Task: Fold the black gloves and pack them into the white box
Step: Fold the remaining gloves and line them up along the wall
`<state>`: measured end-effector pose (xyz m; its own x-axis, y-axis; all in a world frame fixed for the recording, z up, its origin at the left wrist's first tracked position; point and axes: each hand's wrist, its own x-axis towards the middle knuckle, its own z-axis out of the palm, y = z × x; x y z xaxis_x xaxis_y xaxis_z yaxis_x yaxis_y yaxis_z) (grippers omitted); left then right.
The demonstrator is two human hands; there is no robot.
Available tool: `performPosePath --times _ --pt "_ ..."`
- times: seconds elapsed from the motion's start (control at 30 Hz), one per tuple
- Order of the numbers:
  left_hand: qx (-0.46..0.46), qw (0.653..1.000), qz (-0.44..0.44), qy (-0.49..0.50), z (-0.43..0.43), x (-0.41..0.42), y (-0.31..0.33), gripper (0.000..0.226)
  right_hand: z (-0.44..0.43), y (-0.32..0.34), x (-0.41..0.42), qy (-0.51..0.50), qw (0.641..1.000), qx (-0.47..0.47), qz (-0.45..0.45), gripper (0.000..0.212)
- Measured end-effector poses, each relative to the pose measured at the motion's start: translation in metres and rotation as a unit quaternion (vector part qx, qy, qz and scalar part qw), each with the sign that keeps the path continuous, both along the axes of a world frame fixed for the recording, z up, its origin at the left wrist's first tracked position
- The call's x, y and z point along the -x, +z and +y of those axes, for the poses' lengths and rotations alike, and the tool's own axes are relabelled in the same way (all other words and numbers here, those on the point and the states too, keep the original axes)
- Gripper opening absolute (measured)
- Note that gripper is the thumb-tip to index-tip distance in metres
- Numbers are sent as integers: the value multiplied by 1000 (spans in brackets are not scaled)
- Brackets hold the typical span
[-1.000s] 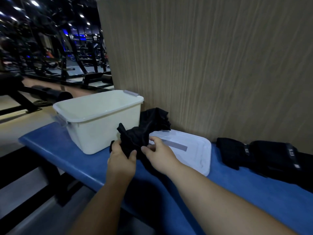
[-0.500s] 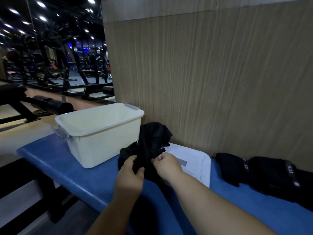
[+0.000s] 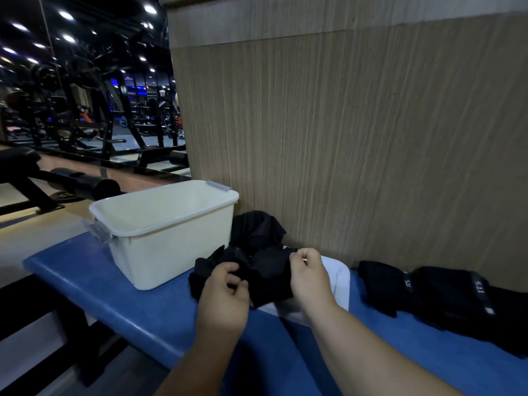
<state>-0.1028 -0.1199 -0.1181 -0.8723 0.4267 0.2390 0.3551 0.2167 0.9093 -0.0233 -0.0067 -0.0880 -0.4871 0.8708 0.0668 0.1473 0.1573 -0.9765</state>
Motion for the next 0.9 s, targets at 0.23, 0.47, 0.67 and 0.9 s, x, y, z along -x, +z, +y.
performPosePath --times 0.23,0.47,0.67,0.9 --pt "-20 992 -96 -75 13 -35 11 21 8 1 -40 -44 996 42 71 16" --pt "-62 897 -355 -257 30 -79 17 52 10 -9 -118 3 994 2 107 22" --pt "-70 842 -400 -355 53 -141 20 23 13 -9 -209 28 990 82 110 33" --pt "-61 803 -363 -469 81 -209 17 53 33 -3 -284 -102 951 260 133 68"
